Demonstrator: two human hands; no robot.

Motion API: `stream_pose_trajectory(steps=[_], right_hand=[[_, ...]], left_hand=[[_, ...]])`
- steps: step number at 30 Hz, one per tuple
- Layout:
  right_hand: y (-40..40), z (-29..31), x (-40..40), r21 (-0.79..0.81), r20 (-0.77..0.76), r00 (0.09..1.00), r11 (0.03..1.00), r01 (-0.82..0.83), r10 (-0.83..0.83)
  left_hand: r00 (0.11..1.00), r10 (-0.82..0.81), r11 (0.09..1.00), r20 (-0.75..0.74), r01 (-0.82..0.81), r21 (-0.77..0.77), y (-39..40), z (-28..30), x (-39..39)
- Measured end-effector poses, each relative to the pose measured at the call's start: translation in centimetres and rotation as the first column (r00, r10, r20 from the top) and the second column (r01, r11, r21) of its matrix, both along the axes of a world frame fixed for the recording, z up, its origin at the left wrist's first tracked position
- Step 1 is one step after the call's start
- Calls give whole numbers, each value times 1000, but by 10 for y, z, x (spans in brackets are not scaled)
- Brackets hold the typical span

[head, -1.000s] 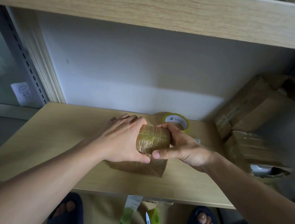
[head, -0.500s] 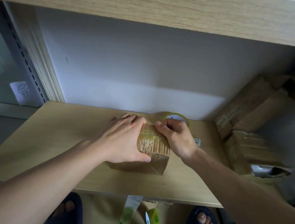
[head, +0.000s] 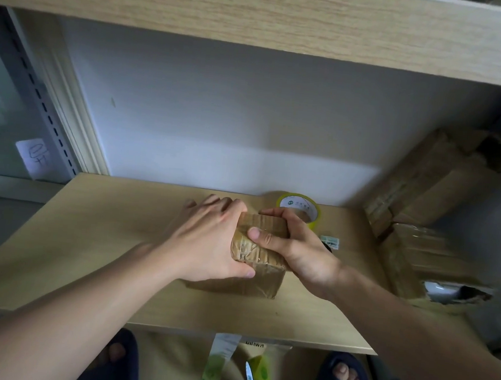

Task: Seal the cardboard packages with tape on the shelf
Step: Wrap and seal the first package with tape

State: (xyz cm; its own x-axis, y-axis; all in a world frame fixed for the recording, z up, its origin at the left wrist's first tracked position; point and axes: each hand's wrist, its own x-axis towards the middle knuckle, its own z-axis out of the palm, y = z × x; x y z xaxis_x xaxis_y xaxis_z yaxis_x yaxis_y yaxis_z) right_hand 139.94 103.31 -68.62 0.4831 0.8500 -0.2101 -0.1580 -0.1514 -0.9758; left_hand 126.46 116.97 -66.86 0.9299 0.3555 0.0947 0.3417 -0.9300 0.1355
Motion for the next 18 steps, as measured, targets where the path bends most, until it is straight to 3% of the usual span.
stream_pose_trajectory(steps=[7,18], right_hand=[[-10,-2,10,31,43,991,991,-128,126],[-1,-1,4,83,100,994,996,30,-38]], left_hand=[[1000,-9,1000,6,9,16,1,-1,0],[1000,-7,1000,15,7,11,0,-1,-1]])
